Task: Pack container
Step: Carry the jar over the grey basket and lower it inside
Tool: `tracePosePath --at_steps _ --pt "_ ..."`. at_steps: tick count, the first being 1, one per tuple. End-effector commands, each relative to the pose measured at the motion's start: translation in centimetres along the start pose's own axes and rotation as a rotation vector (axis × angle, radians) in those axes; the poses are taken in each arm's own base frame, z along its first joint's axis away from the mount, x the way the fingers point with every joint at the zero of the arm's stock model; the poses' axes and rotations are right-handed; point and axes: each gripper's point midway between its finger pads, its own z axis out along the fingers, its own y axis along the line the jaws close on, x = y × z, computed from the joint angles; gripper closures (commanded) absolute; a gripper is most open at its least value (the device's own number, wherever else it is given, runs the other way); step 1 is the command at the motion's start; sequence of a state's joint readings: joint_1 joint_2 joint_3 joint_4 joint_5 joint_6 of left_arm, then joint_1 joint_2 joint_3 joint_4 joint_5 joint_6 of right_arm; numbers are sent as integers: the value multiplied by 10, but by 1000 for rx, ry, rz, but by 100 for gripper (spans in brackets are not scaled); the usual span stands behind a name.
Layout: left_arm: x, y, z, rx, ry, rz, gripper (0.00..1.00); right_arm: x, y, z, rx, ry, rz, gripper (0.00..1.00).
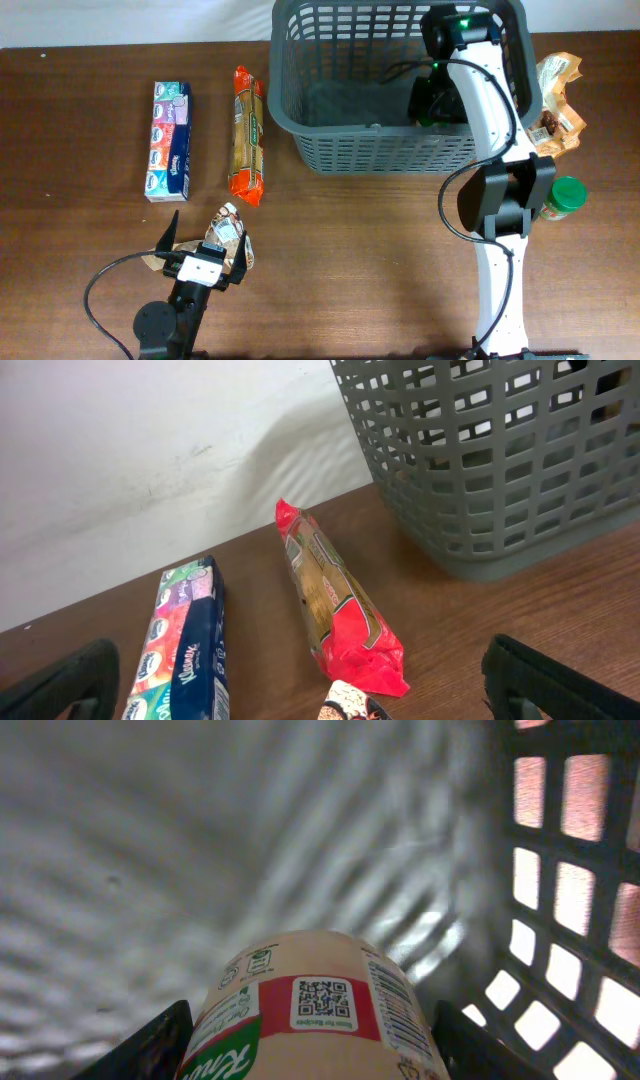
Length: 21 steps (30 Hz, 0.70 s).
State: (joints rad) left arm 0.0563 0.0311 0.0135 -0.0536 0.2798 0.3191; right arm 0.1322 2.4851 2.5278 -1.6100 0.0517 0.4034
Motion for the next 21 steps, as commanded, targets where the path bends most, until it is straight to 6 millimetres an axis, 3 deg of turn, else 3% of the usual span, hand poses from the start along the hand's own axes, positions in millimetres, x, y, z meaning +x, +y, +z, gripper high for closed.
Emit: tracePosePath --at_steps 1,21 --pt "4 -3 1 12 10 8 1 -2 -1 15 -1 26 -25 92" --pt "4 -3 1 12 10 8 1 -12 2 26 -159 48 -127 88"
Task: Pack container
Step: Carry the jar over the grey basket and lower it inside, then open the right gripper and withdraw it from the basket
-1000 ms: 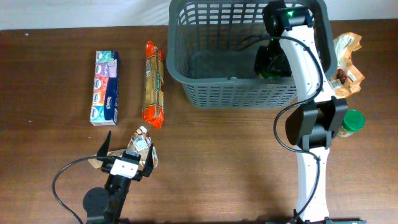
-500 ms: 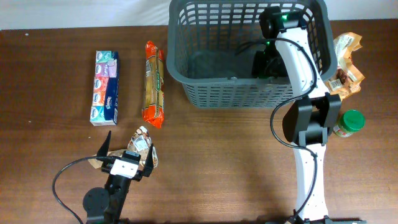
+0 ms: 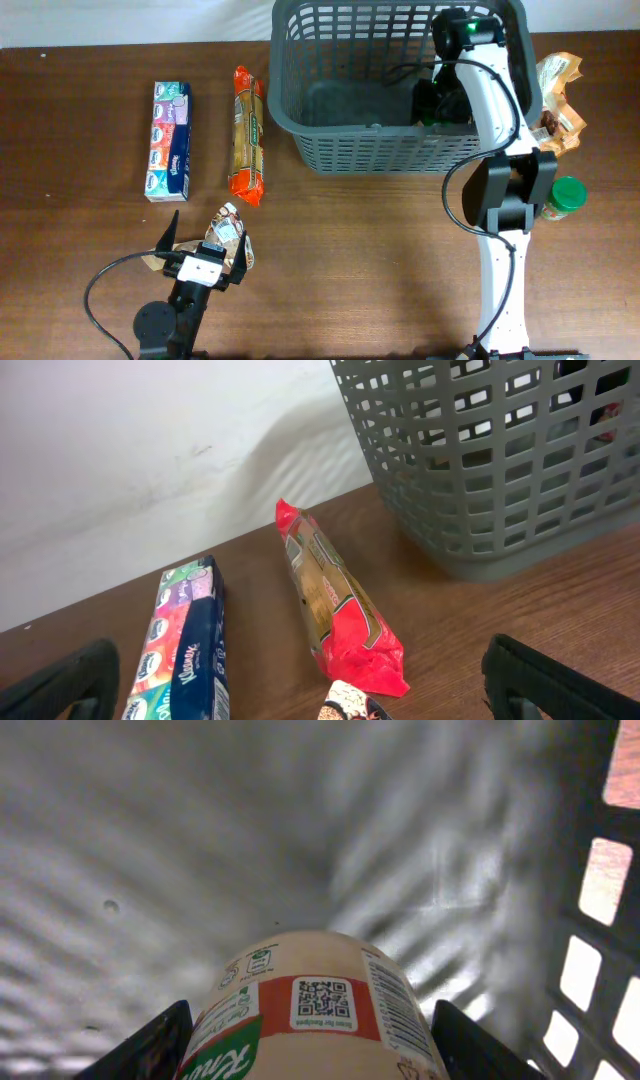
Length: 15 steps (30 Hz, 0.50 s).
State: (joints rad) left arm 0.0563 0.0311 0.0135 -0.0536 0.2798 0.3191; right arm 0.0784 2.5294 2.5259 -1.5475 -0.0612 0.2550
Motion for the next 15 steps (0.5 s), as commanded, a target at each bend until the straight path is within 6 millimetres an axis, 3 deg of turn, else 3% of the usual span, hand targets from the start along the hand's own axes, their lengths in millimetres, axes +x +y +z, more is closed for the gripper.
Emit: tracePosePath --at_steps 1,15 --pt "4 -3 1 12 10 8 1 2 1 6 -48 31 -29 88" --pt "4 -3 1 12 10 8 1 3 1 7 -40 34 -49 88"
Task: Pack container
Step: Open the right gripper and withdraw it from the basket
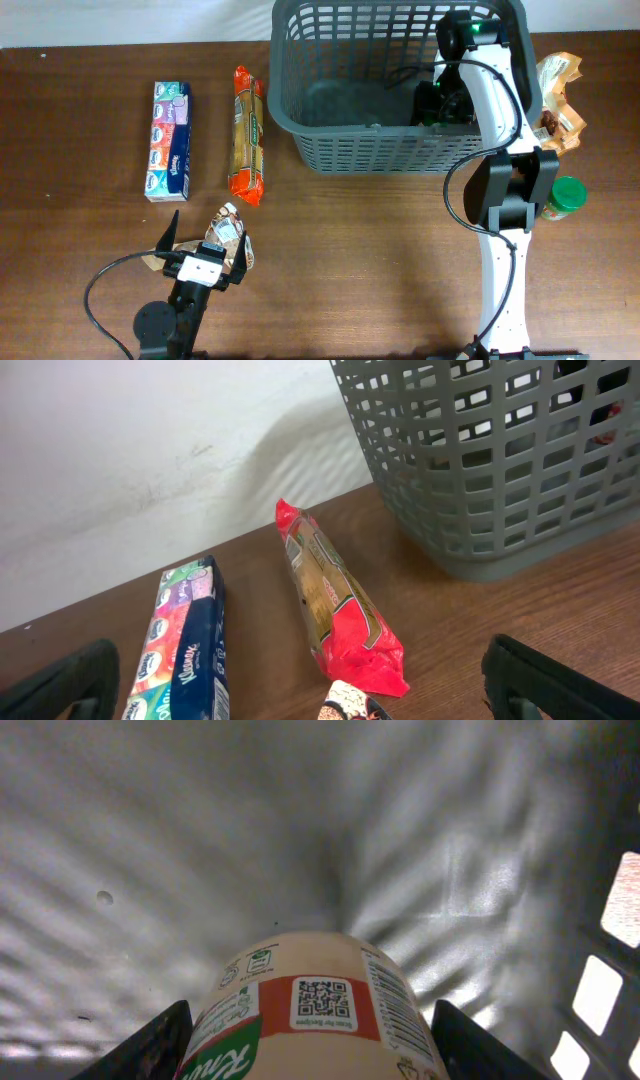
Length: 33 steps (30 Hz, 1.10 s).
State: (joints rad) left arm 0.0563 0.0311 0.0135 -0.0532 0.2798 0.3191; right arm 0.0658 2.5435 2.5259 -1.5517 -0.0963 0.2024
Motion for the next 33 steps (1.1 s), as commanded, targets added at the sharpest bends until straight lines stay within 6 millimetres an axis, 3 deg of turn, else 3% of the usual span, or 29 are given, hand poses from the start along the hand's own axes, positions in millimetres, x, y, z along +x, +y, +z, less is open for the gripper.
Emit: tracePosePath --at_steps 1,18,25,28,33 --pt "4 -3 1 12 10 8 1 2 0 1 1 7 -10 88" --pt "4 -3 1 12 10 8 1 4 -21 5 133 13 -13 87" --pt "4 -3 1 12 10 8 1 8 -22 9 137 33 -12 79" --pt "4 -3 1 12 10 8 1 8 -22 10 136 33 -13 70" --pt "4 -3 1 12 10 8 1 8 -22 10 136 34 -13 37"
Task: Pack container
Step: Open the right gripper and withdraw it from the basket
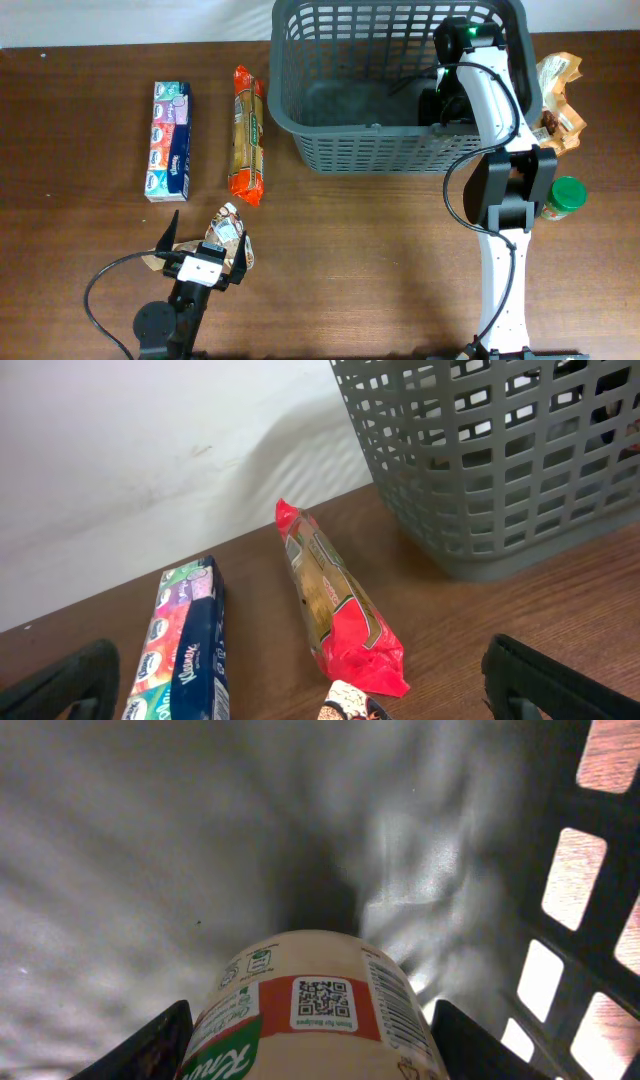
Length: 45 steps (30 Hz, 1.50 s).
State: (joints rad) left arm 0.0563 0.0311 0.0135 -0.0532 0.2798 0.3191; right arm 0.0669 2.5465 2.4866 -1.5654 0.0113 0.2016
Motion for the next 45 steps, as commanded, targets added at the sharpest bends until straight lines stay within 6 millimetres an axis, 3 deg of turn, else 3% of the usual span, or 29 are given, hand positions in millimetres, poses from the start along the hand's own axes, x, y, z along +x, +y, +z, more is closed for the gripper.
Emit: tracePosePath --at_steps 1,7,11,16,24,32,37,42,45 --pt "4 -3 1 12 10 8 1 1 -1 0 20 -1 -13 31" --pt "4 -3 1 12 10 8 1 1 -1 0 20 -1 -16 9" --pt "4 -3 1 12 10 8 1 1 -1 -1 20 -1 -17 6" --pt "4 -3 1 12 10 8 1 -2 6 -18 -23 -34 -20 5" --pt "4 -3 1 12 10 8 1 -12 9 -83 -65 -190 -21 4" --pt "4 -3 1 12 10 8 1 -12 17 -187 -169 -474 -52 1" --pt "4 -3 1 12 10 8 1 9 -31 -259 -53 -662 58 1" --pt "4 -3 1 12 10 8 1 56 -100 -334 -25 -842 283 1" --pt "4 -3 1 12 10 8 1 92 -153 -364 -17 -916 470 1"
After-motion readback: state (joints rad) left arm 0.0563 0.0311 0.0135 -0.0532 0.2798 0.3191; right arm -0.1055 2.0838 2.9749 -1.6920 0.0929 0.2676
